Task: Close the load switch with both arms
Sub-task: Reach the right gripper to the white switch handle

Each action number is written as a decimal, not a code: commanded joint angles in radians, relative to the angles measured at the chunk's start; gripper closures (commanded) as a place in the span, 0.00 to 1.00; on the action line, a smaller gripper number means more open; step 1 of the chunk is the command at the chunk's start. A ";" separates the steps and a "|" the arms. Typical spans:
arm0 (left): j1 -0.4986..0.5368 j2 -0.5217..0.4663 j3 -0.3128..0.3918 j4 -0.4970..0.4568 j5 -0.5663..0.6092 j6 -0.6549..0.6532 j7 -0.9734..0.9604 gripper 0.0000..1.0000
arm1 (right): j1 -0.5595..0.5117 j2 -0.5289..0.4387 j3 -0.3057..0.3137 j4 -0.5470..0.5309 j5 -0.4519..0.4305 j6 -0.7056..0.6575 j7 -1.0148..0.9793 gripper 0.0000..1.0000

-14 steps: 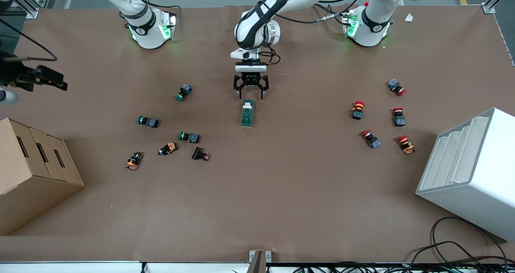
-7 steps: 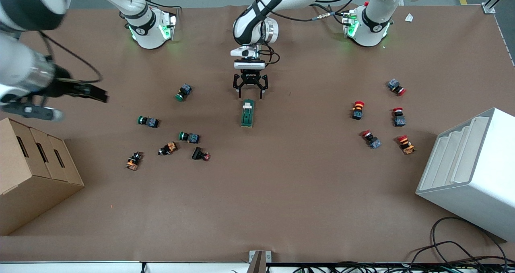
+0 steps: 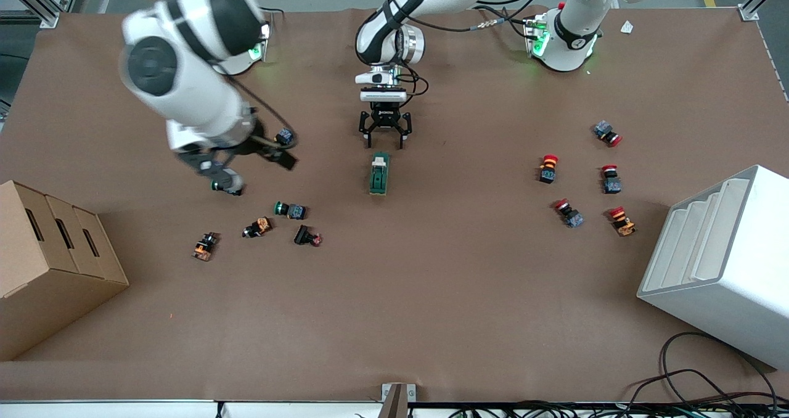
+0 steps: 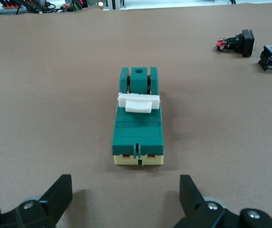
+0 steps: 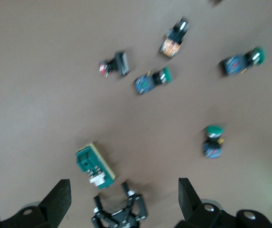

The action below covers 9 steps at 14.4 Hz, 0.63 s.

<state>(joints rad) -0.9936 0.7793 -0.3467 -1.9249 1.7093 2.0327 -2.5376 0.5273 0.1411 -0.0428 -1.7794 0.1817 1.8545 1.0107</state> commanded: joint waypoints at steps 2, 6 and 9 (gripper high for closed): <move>-0.005 0.014 0.009 0.015 0.033 -0.003 -0.035 0.00 | 0.098 0.000 -0.014 -0.153 0.079 0.178 0.051 0.00; -0.003 0.035 0.014 0.033 0.072 -0.037 -0.035 0.00 | 0.241 0.104 -0.014 -0.206 0.079 0.377 0.225 0.00; -0.003 0.054 0.014 0.072 0.072 -0.043 -0.036 0.00 | 0.312 0.189 -0.014 -0.206 0.079 0.483 0.304 0.00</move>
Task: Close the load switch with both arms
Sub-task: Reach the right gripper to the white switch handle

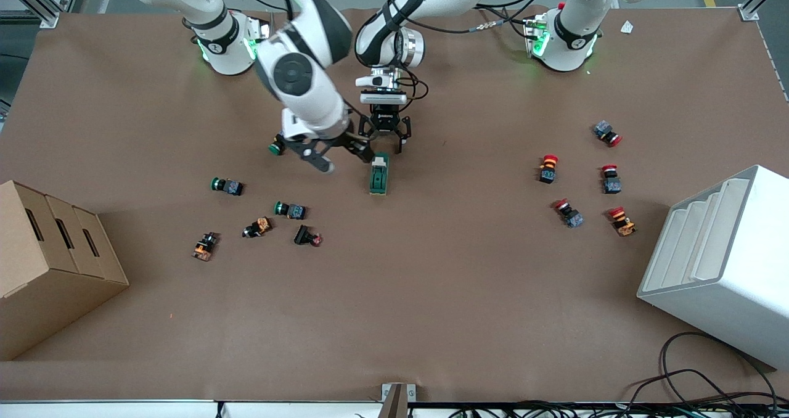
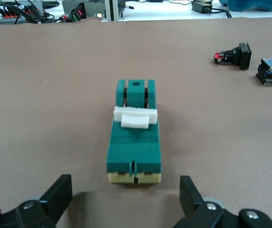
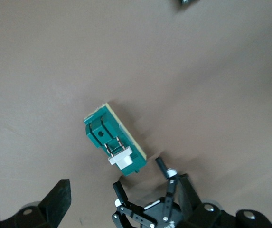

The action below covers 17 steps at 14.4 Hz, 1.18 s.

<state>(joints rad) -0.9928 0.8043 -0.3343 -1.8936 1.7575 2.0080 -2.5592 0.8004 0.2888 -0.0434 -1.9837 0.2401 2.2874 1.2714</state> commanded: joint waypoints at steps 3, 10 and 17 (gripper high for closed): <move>-0.004 0.038 0.003 0.047 0.026 -0.020 -0.015 0.00 | 0.063 0.090 -0.012 0.000 0.024 0.112 0.065 0.00; -0.006 0.049 0.003 0.053 0.026 -0.035 -0.016 0.00 | 0.095 0.187 -0.010 0.008 0.025 0.245 0.066 0.00; -0.007 0.050 0.003 0.051 0.026 -0.037 -0.027 0.00 | 0.103 0.251 -0.001 0.016 0.028 0.337 0.095 0.00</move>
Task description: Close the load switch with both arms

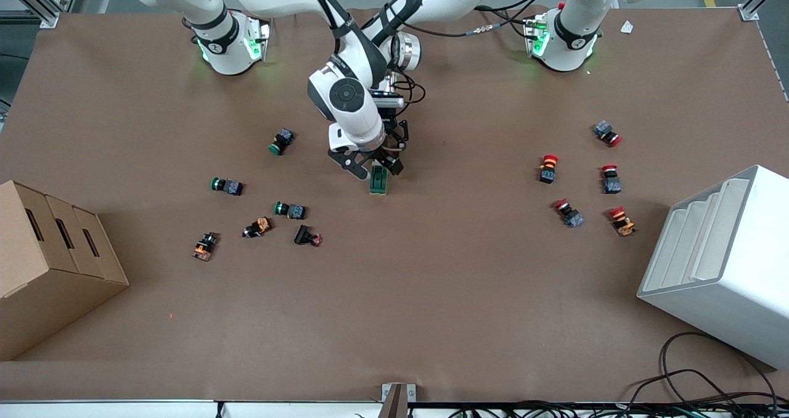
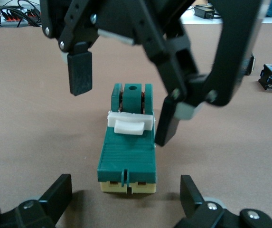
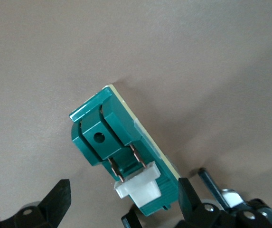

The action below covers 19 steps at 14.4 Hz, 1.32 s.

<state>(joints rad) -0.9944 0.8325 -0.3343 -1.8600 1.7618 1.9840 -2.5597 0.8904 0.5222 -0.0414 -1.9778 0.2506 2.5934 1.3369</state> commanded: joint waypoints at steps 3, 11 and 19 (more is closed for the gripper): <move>-0.009 0.026 0.003 0.019 0.024 -0.017 -0.043 0.00 | 0.021 0.041 -0.003 0.045 0.091 0.036 0.048 0.00; -0.007 0.031 0.003 0.019 0.039 -0.019 -0.048 0.00 | -0.014 0.053 -0.005 0.121 0.113 -0.007 0.021 0.00; -0.007 0.034 0.003 0.021 0.044 -0.031 -0.051 0.00 | -0.047 0.067 -0.009 0.192 0.107 -0.098 -0.019 0.00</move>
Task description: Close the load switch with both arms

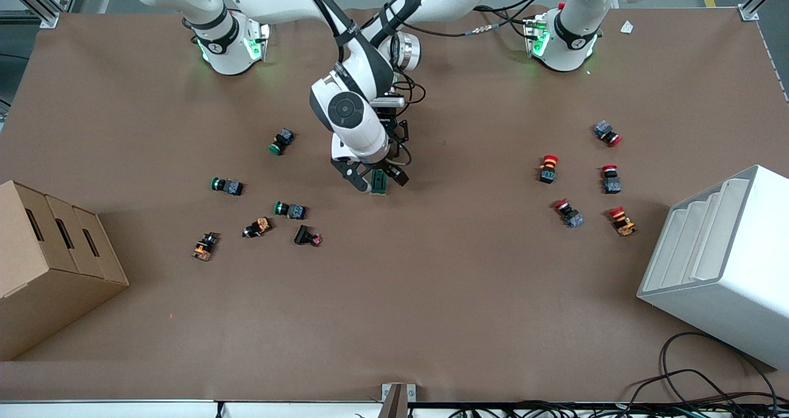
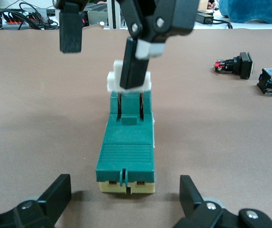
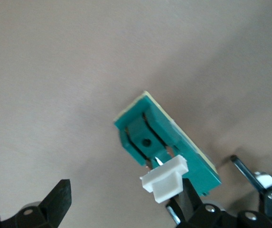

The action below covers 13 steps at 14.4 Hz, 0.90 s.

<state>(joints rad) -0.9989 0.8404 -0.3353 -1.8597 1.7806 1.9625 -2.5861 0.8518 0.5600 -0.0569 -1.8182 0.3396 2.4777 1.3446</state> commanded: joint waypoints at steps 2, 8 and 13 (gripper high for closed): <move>-0.004 0.026 0.004 0.019 0.025 -0.010 -0.025 0.00 | -0.020 0.053 0.006 0.063 0.018 0.018 -0.028 0.00; -0.004 0.026 0.004 0.019 0.025 -0.010 -0.025 0.00 | -0.049 0.074 0.006 0.099 0.016 0.017 -0.056 0.00; -0.004 0.026 0.004 0.019 0.025 -0.013 -0.025 0.00 | -0.077 0.086 0.006 0.105 0.016 0.017 -0.110 0.00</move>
<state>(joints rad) -0.9989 0.8406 -0.3353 -1.8597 1.7809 1.9621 -2.5866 0.7901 0.6242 -0.0591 -1.7342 0.3397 2.4947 1.2725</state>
